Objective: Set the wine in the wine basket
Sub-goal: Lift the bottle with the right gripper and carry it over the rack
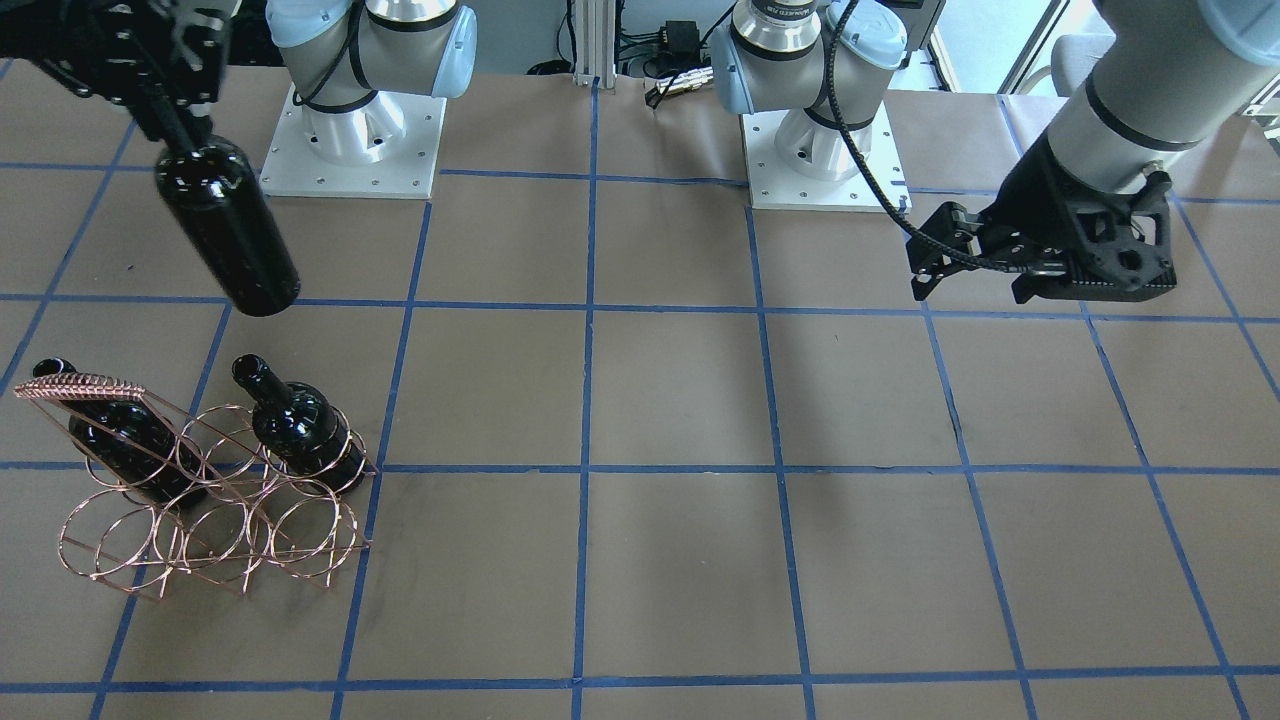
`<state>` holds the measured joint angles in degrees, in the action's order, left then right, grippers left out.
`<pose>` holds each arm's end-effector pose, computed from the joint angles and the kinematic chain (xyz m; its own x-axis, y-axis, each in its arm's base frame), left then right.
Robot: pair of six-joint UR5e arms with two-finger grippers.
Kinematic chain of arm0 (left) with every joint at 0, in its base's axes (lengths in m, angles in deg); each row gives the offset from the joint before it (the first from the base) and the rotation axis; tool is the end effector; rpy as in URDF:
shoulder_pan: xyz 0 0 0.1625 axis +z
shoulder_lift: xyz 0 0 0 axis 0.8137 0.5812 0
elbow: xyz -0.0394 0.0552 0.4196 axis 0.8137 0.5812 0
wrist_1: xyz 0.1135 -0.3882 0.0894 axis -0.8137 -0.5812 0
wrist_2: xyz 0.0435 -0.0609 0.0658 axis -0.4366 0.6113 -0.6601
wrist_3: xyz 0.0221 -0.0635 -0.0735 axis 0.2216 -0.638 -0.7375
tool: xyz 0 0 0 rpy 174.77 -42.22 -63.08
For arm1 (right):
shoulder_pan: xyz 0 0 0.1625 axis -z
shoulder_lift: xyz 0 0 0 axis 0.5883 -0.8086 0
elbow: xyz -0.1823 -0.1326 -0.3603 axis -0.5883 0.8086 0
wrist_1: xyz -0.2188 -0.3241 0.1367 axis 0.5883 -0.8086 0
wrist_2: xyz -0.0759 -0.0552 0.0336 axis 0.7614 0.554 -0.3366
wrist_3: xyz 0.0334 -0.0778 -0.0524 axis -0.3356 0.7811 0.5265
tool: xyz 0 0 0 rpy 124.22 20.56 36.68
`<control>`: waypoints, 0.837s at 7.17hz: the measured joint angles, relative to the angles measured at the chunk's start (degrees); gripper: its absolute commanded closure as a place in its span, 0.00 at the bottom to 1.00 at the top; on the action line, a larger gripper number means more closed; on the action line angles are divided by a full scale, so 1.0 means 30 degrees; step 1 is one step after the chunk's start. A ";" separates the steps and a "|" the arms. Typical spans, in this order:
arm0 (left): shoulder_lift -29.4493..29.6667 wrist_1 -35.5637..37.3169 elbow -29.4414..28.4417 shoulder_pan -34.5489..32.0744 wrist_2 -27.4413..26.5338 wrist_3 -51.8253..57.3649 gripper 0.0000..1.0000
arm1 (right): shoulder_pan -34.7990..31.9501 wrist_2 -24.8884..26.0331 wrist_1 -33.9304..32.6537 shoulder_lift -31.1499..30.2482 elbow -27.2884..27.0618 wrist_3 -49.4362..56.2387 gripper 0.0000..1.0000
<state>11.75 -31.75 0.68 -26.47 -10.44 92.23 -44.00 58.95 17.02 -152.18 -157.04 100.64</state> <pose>-0.0528 -0.5205 0.4878 -0.9998 -0.0067 0.0169 -0.0059 0.9988 0.0481 0.0497 -0.4580 0.5883 -0.9986 -0.0326 0.0424 -0.0305 0.9984 0.0481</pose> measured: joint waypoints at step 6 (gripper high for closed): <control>-0.0773 -0.0078 0.0266 -0.1745 -0.0168 -0.0983 0.00 | 0.2250 -0.1405 -0.2044 0.2171 0.0790 0.1328 1.00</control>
<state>9.43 -31.98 1.48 -31.71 -10.95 89.28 -37.25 54.74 10.88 -145.67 -154.67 104.63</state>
